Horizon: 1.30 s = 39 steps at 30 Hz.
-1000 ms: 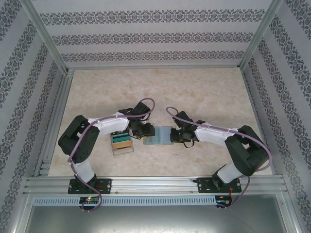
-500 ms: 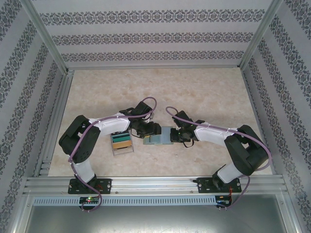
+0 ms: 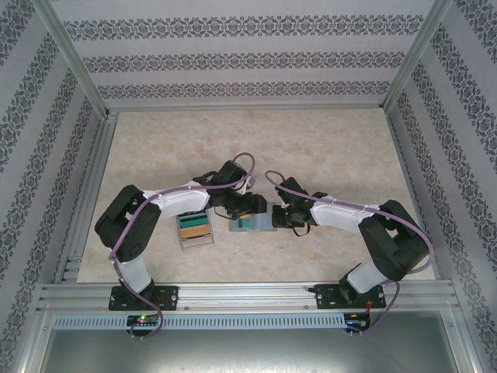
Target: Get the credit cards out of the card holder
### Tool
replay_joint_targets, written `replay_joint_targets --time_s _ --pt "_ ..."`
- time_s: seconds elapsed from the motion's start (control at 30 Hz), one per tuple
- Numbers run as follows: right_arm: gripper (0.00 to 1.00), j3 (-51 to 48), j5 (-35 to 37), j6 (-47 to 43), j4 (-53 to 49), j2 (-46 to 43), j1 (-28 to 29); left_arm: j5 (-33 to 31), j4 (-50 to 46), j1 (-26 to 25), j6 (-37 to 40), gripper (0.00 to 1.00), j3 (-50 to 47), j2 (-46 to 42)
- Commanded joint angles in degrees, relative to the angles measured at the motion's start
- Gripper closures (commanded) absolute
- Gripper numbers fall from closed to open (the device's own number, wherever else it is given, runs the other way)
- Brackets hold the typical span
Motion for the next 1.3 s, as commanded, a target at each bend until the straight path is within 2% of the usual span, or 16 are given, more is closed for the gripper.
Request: replay_joint_targets --time_s 0.0,0.2,0.37,0.53,0.63,0.77,0.87,1.27 --pt "0.85 -2.2 1.6 1.6 1.1 -0.3 0.4 2.9 3.5 -1.4 -1.2 0.39 2.5 1.5" --pt "0.83 -4.8 2.1 2.3 1.2 -6.4 -1.5 3.7 4.8 -2.2 -2.4 0.39 3.0 2.8" --pt "0.84 -4.6 -0.8 2.4 1.9 -8.2 -1.6 -1.7 0.5 -1.0 -0.8 0.44 2.2 -0.5" --pt "0.85 -3.3 -5.5 4.0 4.9 -7.9 -1.3 -6.5 -4.0 1.9 1.2 0.57 -0.2 -5.0" --pt "0.85 -1.8 -8.1 4.8 6.8 -7.1 -0.9 -9.1 -7.3 3.7 2.2 0.72 -1.5 -6.5" --pt "0.85 0.2 -11.5 6.3 9.1 -4.2 -0.7 -11.9 -11.6 5.2 3.1 0.91 -2.0 -5.8" --pt "0.86 1.3 -13.8 7.5 11.4 -1.6 -0.7 -12.5 -13.1 5.3 3.4 0.98 -1.7 -3.7" --pt "0.84 3.4 -19.0 10.8 16.6 7.1 -0.5 -10.4 -12.7 5.1 3.0 0.99 -1.7 2.7"
